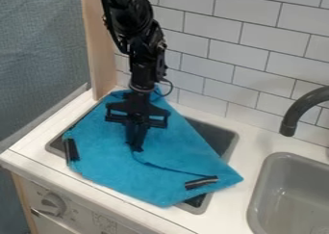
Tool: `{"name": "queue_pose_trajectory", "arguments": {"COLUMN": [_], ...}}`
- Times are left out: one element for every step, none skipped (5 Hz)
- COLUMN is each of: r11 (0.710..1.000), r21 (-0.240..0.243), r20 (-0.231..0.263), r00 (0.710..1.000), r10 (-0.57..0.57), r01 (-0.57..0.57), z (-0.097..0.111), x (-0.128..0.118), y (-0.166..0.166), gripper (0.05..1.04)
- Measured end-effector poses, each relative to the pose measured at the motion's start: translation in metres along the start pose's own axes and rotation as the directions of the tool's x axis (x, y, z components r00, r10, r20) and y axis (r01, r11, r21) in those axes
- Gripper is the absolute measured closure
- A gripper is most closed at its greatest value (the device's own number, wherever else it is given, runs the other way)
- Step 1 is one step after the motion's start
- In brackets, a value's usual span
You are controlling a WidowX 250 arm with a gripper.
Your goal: Unfold the cloth to top right
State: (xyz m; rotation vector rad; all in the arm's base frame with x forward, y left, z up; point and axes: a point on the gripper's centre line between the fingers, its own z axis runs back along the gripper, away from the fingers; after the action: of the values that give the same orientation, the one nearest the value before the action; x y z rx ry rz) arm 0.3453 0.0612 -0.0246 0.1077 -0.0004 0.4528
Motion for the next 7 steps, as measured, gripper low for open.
{"name": "queue_pose_trajectory", "arguments": {"r11": [0.998,0.995,0.988,0.981,0.972,0.965,0.962], "r21": [-0.044,-0.079,-0.128,-0.159,-0.200,-0.241,-0.258], "r20": [0.015,0.009,0.022,0.046,0.078,0.113,0.137], "r00": [0.999,0.998,0.995,0.991,0.987,0.984,0.983], "r10": [0.039,0.059,0.093,0.122,0.143,0.137,0.124], "r01": [-0.038,-0.058,-0.090,-0.114,-0.125,-0.107,-0.085], "z": [0.023,0.038,0.052,0.066,0.083,0.096,0.100], "x": [0.004,0.003,0.010,0.020,0.029,0.037,0.042], "y": [0.006,0.007,-0.001,-0.015,-0.035,-0.067,-0.093], "gripper": [1.033,1.033,1.033,1.033,1.033,1.033,1.033]}}
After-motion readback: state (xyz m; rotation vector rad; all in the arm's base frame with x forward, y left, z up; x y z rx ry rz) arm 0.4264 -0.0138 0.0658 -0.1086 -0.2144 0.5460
